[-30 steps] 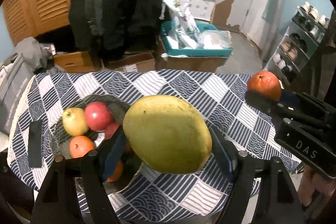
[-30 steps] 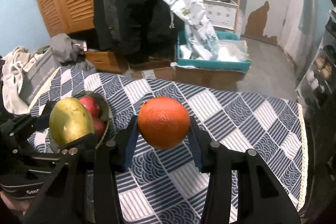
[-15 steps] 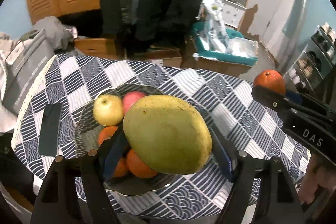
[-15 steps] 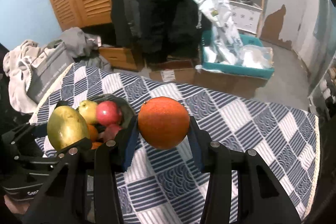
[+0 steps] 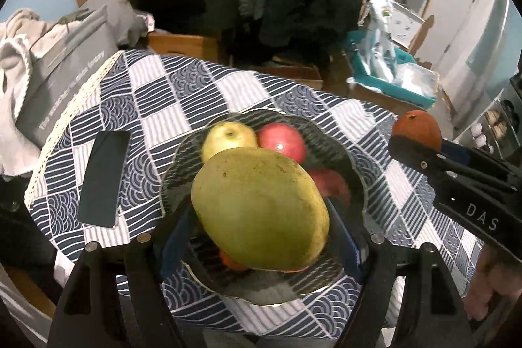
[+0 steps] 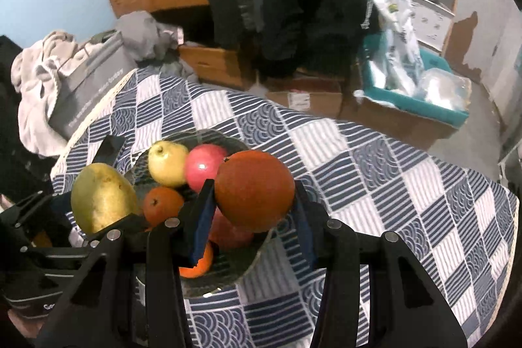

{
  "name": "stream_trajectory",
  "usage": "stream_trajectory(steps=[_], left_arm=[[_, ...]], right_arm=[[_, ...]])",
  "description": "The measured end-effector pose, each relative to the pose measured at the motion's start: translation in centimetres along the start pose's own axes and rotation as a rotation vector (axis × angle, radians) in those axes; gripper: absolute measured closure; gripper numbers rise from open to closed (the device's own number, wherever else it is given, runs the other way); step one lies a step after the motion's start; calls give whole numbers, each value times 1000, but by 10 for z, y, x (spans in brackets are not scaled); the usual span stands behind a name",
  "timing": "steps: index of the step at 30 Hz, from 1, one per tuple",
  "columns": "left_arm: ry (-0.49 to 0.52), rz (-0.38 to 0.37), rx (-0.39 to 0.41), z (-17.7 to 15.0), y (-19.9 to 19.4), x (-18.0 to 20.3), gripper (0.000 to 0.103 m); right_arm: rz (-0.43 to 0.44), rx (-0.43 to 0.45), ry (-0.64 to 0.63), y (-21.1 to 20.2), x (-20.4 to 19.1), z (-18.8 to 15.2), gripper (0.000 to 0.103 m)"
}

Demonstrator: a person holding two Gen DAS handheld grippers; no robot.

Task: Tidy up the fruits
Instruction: 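Lower the pear and tangerine into the glass bowl and open both tools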

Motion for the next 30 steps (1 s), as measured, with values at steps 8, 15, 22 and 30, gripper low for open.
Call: stream_trajectory(steps=[8,15,22,30], left_arm=[[-34,13,-42,-10,15,-25,24],[-42,12,-70,-16,24,-33,24],[-51,8,-83,-19,28,-35,23],[-52,4,-135,-27,41,-33,23]], right_arm=[[29,-58,-31,26,-27,-6,58],[65,-99,-28,43,-43,-11,58],[116,-124,-24,49,-57,-9,57],[121,-108,-17,47,-57,-4,46]])
Point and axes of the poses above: each gripper's, at about its wrist camera, not at the fingertips, and y roughly the way its jaws point, x to its right, z to its top, the point moved 10 cm from there along y, roughly the way its jaws point, and after that the axes turned 3 degrees about y, right-handed, at the moved point
